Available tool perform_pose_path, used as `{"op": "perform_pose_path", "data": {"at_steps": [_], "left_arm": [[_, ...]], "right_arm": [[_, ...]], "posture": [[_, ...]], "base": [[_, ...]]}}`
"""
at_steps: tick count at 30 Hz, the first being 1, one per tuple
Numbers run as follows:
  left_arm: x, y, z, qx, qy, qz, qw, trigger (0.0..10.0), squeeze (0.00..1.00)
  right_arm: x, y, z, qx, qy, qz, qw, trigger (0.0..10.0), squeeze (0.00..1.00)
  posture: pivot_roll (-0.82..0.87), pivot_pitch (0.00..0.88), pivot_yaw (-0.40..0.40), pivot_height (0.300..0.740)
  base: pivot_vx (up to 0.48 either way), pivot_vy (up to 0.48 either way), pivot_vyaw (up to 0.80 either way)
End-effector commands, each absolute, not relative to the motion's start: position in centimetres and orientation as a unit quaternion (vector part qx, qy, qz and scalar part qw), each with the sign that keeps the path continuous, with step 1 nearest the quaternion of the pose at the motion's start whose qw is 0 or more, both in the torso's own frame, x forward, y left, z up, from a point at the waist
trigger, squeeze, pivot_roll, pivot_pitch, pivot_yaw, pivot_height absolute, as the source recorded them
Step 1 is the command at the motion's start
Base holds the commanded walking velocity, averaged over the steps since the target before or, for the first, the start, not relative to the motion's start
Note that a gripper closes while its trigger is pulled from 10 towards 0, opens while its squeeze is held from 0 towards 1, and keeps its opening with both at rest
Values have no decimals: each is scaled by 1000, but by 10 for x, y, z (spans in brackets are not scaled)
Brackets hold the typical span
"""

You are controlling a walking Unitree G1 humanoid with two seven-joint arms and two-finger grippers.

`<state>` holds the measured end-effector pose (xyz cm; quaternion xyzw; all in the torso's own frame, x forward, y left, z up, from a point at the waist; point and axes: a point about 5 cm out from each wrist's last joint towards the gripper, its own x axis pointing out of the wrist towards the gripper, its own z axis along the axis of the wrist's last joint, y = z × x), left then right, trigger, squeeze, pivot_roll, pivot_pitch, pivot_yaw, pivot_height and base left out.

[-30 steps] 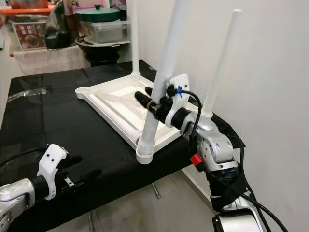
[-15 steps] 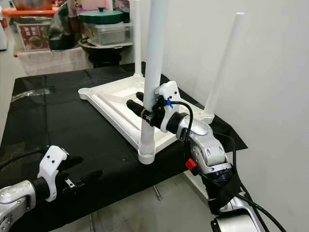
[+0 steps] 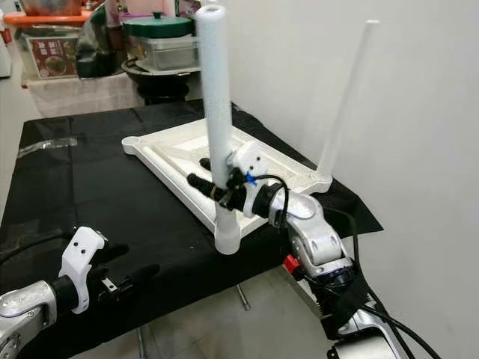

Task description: Building children table

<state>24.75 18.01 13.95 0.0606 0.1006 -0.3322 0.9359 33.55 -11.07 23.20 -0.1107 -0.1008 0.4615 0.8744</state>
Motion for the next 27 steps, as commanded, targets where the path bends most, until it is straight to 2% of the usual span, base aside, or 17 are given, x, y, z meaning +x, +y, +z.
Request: {"op": "perform_pose_path", "data": {"at_steps": [1, 15, 27], "left_arm": [[246, 179, 139, 57, 102, -333, 935, 10000, 0], [245, 178, 140, 55, 101, -336, 935, 10000, 0], [244, 175, 141, 47, 96, -343, 933, 10000, 0]], "right_arm": [[336, -112, 229, -119, -98, 460, 874, 0, 0], [340, -113, 234, -169, -121, 464, 861, 0, 0], [346, -120, 245, -157, -144, 441, 872, 0, 0]], "posture": [[104, 0, -43, 740], [106, 0, -44, 740], [103, 0, -37, 740]], "base": [[0, 0, 0], [0, 0, 0], [0, 0, 0]]}}
